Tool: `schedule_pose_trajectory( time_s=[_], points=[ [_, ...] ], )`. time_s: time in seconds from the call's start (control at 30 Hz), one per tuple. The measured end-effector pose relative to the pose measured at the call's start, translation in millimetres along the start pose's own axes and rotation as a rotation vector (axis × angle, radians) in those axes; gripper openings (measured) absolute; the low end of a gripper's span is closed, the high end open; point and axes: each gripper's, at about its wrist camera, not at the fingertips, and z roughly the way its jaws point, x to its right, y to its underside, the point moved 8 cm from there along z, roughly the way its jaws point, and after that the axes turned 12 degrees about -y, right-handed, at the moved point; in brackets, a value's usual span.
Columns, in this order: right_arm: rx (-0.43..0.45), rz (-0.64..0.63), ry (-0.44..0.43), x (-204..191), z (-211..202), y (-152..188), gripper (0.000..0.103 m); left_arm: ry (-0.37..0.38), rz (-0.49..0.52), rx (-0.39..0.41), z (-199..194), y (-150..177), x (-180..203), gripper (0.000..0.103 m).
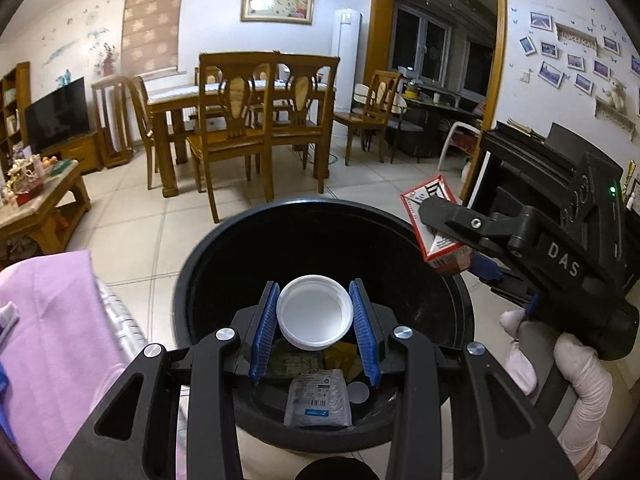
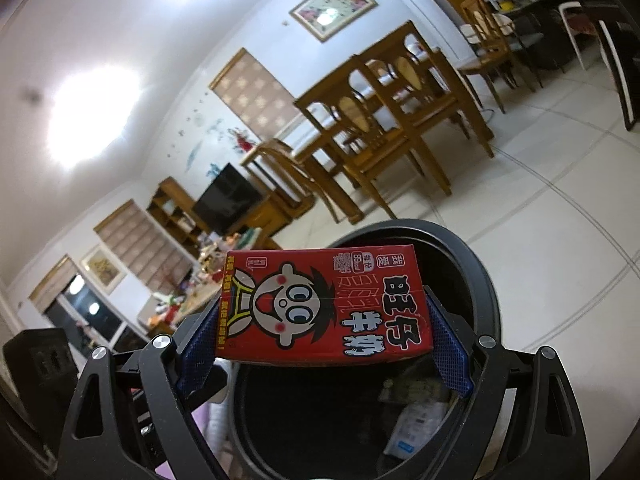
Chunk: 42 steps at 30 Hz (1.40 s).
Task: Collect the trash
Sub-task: 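Carry cap and carton over the bin and open both tools to drop them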
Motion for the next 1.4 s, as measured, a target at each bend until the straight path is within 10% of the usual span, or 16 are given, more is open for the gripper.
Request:
schedule_pose_trajectory(
  time_s=[0.97,1.2,1.4],
  points=[
    [-0.034,0.007,0.032,14,32,10,0.088,0.028,0.046,-0.073,23,13,16,0.038],
    [-0.012,0.022,0.013,13,27,8,0.098,-0.023,0.048,-0.027,15,10,11,0.081],
    [0.007,0.022,-0.007,12,18,3,0.098,-0.054,0.055,-0.011,8,9,5,0.091]
  ],
)
